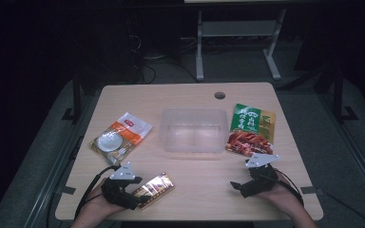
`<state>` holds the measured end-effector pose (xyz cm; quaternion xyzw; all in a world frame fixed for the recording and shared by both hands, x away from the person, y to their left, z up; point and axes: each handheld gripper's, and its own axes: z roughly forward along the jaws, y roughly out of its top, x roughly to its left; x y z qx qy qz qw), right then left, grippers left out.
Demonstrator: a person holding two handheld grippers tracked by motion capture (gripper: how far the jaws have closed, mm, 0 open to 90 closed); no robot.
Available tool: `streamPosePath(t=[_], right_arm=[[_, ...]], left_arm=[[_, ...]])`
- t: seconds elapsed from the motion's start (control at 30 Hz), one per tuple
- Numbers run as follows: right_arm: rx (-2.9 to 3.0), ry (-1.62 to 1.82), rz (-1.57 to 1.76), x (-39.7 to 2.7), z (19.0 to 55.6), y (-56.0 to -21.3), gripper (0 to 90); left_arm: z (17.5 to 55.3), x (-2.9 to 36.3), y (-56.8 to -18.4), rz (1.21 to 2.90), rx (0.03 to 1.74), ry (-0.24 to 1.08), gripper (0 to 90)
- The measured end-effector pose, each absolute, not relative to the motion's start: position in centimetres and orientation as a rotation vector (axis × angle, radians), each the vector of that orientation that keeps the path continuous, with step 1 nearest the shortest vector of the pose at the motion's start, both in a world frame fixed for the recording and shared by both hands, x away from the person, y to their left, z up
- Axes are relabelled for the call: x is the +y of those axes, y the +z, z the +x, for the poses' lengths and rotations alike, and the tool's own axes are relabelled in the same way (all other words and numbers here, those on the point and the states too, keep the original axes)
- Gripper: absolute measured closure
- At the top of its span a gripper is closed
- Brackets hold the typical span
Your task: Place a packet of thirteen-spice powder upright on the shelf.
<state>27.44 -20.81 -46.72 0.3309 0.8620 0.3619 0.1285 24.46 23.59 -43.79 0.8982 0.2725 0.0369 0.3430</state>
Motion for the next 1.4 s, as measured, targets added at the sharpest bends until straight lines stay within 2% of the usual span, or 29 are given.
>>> streamPosePath(t=[0.4, 0.6, 0.77, 1.4], right_arm=[[2.508, 1.053, 0.961, -20.8, 27.4, -46.7, 0.3], [2.509, 1.052, 0.959, -20.8, 27.4, -46.7, 0.3], [2.509, 1.052, 0.956, -20.8, 27.5, -46.8, 0.3], [2.496, 1.072, 0.96, -20.8, 27.5, -46.7, 0.3]], left_arm=[[24.2, 22.3, -44.9, 2.438, 0.673, 0.118, 21.4], [24.1, 22.0, -45.4, 2.451, 0.678, 0.114, 25.4], [23.9, 21.7, -45.4, 2.476, 0.649, 0.16, 29.2], [24.7, 21.7, -45.2, 2.487, 0.671, 0.176, 31.6]])
